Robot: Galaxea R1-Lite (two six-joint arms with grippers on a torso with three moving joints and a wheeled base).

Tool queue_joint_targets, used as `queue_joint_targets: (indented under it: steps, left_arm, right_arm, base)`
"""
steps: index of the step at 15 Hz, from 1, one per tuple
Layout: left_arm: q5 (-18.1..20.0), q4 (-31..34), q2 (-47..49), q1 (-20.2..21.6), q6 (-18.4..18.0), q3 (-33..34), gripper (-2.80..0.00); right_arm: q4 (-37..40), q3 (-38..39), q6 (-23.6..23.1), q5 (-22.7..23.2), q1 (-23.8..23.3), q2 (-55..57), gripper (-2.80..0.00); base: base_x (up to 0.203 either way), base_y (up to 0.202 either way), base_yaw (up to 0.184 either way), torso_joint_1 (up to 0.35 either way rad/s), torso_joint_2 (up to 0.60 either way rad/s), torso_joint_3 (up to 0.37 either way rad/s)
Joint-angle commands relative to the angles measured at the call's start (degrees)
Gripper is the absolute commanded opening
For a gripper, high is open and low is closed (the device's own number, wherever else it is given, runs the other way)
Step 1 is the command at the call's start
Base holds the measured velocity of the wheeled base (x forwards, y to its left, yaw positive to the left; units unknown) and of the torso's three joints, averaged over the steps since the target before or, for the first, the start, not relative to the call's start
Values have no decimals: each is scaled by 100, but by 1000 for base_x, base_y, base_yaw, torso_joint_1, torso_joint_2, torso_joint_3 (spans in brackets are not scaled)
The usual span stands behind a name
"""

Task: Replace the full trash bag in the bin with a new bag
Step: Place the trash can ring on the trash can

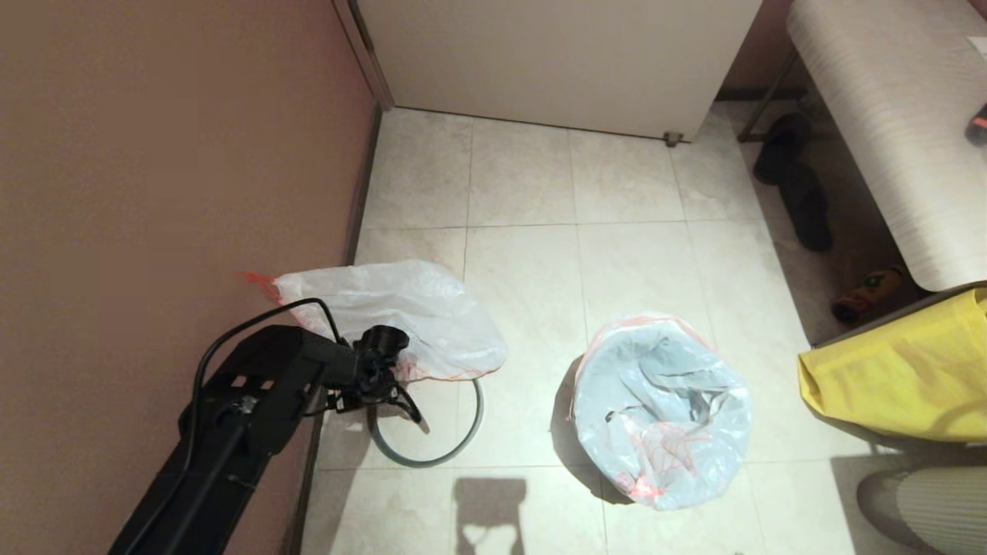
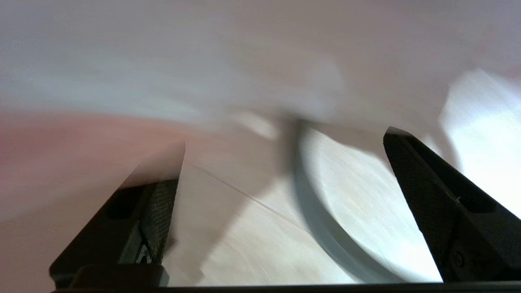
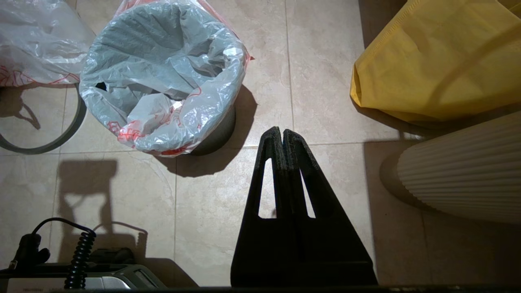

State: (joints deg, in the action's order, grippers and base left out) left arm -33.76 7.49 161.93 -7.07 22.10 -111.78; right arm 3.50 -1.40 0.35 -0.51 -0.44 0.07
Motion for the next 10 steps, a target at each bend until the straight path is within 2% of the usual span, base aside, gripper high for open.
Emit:
queue_joint_targets:
  steps: [1,2,8,10]
  left_arm:
    - [-1150,100,-208,-73,283,106,0]
    - [-1523,249,-257,-117,343,174,0]
    - [-1814,325,148,66,149,34,0]
    - [-1864,272,480,60,-151,27,0]
  right_arm:
    - [2,0,0,-1,0,1,-280]
    - [2,0,0,-1,0,9,-280]
    - [2,0,0,-1,8,1,-280]
    - [2,0,0,-1,0,1,-280]
  base:
    - [0,0,0,0,0,0]
    - [0,0,0,0,0,0]
    - [0,0,0,0,0,0]
    - [0,0,0,0,0,0]
